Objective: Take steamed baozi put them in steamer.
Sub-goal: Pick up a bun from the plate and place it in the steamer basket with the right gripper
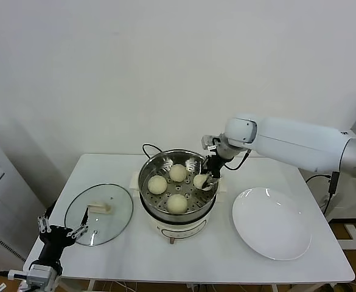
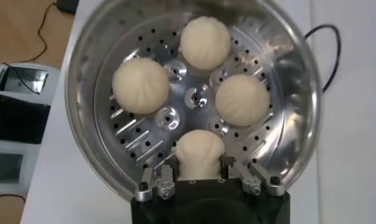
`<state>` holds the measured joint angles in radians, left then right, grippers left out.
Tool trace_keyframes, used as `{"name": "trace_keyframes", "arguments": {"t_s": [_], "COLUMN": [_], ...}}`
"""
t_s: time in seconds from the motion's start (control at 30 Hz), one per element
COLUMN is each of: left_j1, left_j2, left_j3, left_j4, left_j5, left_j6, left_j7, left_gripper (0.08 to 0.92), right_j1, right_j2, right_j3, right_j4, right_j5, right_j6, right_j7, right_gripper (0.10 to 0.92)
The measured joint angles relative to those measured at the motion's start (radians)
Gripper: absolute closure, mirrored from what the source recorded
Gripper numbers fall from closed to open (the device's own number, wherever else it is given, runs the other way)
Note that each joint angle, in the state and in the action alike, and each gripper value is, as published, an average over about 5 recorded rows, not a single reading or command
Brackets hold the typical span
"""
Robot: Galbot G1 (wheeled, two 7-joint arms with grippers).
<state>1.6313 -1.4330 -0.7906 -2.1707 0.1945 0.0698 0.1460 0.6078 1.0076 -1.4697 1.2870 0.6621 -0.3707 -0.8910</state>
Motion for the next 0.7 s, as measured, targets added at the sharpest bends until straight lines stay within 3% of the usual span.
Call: {"name": "trace_keyframes", "arguments": {"t_s": [0.27, 0.7], "left_j1": [-0.002, -0.005], "left_j2": [0.002, 0.009], "left_j3": [0.001, 0.007], "left_j4": [0.008, 0.002], "left_j5": [-0.002, -0.002], "left_j6": [0.0, 0.006], "left_j7": [0.001, 0.003], "left_gripper": [0.177, 0.177], "right_j1": [-0.042, -0.036], "right_j2": [0.016, 0.004], "right_j3": [0.013, 0.03], "right_j4": [-0.012, 0.0], "right_j5": [-0.004, 0.032], "right_j6": [-0.008, -0.014], "right_j7": [0.049, 0.086], "right_gripper": [0.549, 0.219]}}
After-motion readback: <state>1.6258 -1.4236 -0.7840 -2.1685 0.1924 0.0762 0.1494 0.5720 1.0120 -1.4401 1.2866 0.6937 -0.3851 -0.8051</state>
